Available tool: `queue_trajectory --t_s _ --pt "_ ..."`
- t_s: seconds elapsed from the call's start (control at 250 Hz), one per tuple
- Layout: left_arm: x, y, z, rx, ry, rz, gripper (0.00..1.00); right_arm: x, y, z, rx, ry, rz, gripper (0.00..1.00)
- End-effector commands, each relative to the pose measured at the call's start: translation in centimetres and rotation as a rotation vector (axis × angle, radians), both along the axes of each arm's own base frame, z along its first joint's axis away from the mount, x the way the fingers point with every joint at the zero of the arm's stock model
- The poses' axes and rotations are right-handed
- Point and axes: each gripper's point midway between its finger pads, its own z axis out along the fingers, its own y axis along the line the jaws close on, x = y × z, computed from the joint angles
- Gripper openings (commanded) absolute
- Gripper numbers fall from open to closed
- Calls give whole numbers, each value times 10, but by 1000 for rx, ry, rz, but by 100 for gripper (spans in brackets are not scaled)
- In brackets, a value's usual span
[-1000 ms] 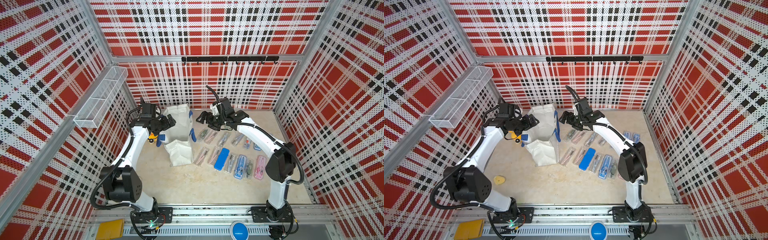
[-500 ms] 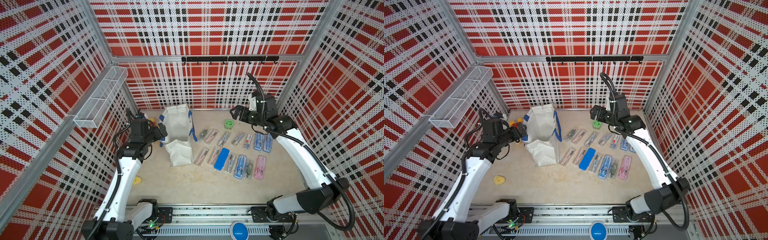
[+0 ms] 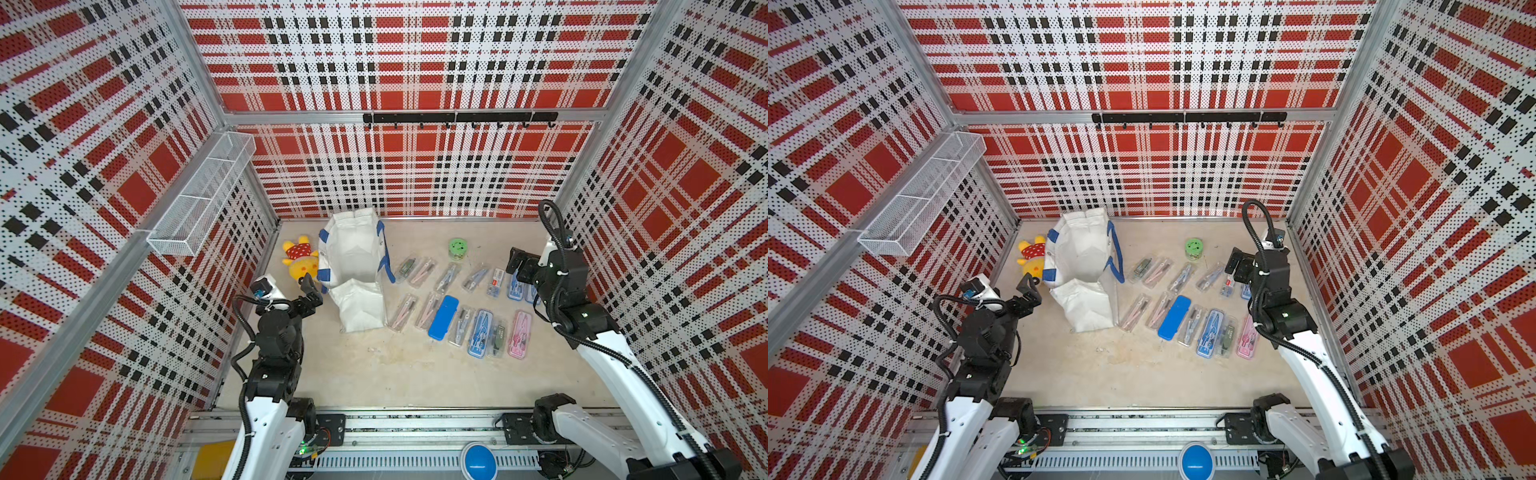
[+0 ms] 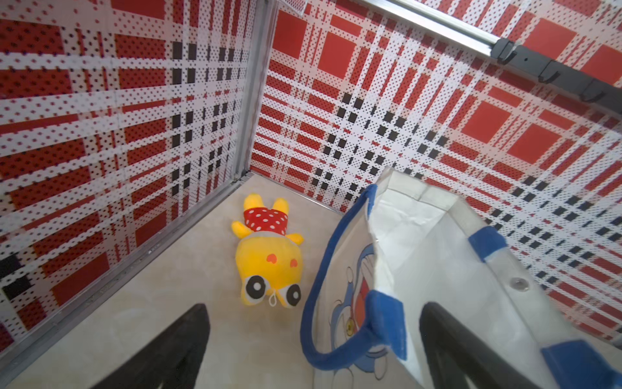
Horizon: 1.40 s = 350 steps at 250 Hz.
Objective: Take out the compass set from the canvas bag
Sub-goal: Reset both arms
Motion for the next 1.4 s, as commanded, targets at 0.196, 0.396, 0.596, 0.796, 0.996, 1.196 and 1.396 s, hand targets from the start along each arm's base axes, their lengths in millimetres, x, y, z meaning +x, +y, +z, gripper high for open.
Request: queue_trajectory --t_s 0.196,0.396,0.596,0.796,0.996,1.196,1.396 --pt "-2 13 -68 279 192 128 100 2 -56 -77 -234 48 -195 99" --pt "21 2 -98 303 215 68 100 14 -59 -111 -302 -51 -179 100" --pt "67 -15 -100 308 183 -2 100 40 -43 -140 -329 -117 -95 100" --pt "108 -22 -106 362 179 -52 99 49 -34 -161 -320 -155 -21 100" --pt "106 -7 -130 299 187 -32 100 54 -41 -168 -309 -89 -56 100" --pt "119 -16 -129 331 195 -52 100 54 -50 -167 -285 -95 -79 100" --pt "119 -16 -128 332 194 -52 100 54 -49 -167 -284 -95 -75 100"
